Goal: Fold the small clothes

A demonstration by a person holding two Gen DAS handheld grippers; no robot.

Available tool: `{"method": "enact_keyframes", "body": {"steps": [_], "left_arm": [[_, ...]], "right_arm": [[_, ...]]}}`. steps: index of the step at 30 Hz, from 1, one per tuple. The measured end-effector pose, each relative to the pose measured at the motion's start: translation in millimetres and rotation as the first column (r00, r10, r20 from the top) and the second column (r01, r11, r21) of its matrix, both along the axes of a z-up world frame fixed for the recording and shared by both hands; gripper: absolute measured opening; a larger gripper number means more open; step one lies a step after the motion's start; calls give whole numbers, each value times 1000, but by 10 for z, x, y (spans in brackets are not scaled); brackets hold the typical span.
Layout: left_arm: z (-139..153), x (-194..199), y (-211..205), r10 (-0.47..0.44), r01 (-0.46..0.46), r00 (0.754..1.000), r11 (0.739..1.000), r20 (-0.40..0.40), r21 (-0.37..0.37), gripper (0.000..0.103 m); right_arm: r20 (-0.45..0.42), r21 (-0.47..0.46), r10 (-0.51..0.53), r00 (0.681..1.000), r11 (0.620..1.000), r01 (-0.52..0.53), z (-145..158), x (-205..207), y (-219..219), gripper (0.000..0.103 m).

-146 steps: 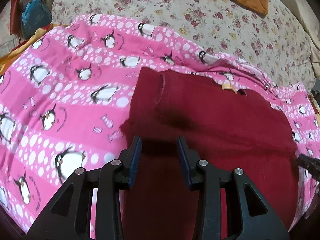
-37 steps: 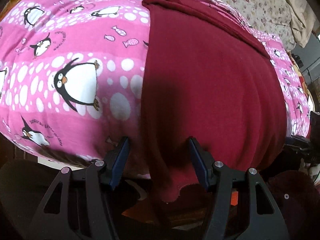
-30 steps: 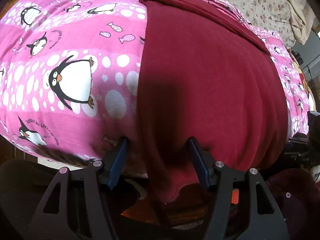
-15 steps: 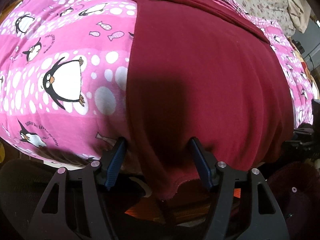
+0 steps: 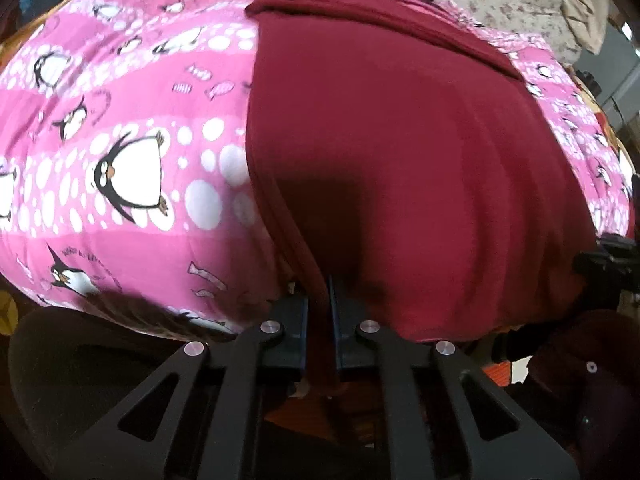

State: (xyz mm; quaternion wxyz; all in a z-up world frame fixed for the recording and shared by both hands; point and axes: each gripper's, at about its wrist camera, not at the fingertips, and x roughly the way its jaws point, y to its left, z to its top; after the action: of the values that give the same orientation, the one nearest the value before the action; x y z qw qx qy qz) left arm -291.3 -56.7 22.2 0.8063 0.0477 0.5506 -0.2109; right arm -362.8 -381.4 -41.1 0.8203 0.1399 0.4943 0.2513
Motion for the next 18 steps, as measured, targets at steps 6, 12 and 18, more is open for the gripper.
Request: {"method": "enact_keyframes", "body": {"steps": [6, 12, 18], "left_arm": [[220, 55, 103, 24, -21, 999, 997, 29, -78, 6], [477, 247, 98, 60, -47, 992, 993, 112, -110, 6], [785, 507, -15, 84, -55, 973, 989, 214, -139, 6]], "right_arm": [[39, 52, -3, 999, 999, 1, 140, 52, -31, 18], [121, 104, -32, 992, 994, 20, 430, 193, -124, 18], [205, 140, -92, 974, 988, 64, 742, 331, -257, 18]]}}
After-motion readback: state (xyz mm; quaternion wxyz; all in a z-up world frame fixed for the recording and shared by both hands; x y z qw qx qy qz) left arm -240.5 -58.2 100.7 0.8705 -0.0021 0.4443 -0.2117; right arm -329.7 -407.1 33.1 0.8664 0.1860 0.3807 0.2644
